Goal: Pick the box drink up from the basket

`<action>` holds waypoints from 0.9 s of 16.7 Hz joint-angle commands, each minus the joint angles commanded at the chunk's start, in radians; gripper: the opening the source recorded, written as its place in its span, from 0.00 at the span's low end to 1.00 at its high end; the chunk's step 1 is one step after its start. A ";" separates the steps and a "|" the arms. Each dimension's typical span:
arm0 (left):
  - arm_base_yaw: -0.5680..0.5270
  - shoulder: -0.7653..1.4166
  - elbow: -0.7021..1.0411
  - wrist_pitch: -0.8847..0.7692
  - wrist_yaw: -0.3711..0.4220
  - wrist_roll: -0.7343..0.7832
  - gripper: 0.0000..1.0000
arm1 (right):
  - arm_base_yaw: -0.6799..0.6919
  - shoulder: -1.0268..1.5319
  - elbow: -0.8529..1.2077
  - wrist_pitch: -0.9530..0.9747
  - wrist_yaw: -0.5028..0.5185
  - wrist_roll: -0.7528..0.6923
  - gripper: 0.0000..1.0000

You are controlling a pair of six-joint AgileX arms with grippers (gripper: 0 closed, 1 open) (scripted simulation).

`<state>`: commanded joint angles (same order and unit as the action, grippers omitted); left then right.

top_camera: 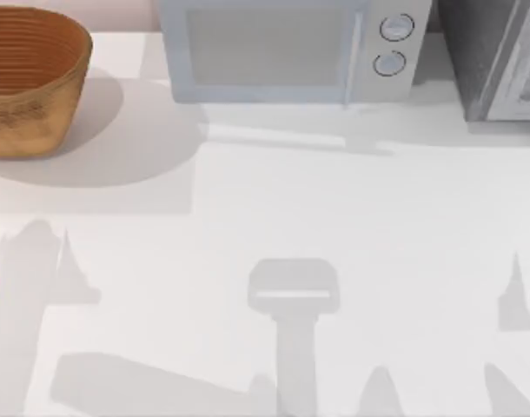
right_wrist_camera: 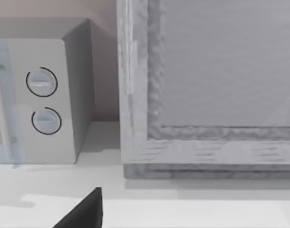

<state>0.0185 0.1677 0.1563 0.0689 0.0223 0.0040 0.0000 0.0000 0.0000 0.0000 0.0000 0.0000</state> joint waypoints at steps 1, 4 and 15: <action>-0.006 -0.054 -0.048 -0.021 -0.007 -0.001 0.00 | 0.000 0.000 0.000 0.000 0.000 0.000 1.00; -0.017 -0.154 -0.143 -0.063 -0.020 -0.003 0.00 | 0.000 0.000 0.000 0.000 0.000 0.000 1.00; -0.085 -0.065 -0.114 -0.035 -0.110 -0.016 0.00 | 0.000 0.000 0.000 0.000 0.000 0.000 1.00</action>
<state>-0.0668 0.1024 0.0428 0.0340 -0.0879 -0.0119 0.0000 0.0000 0.0000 0.0000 0.0000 0.0000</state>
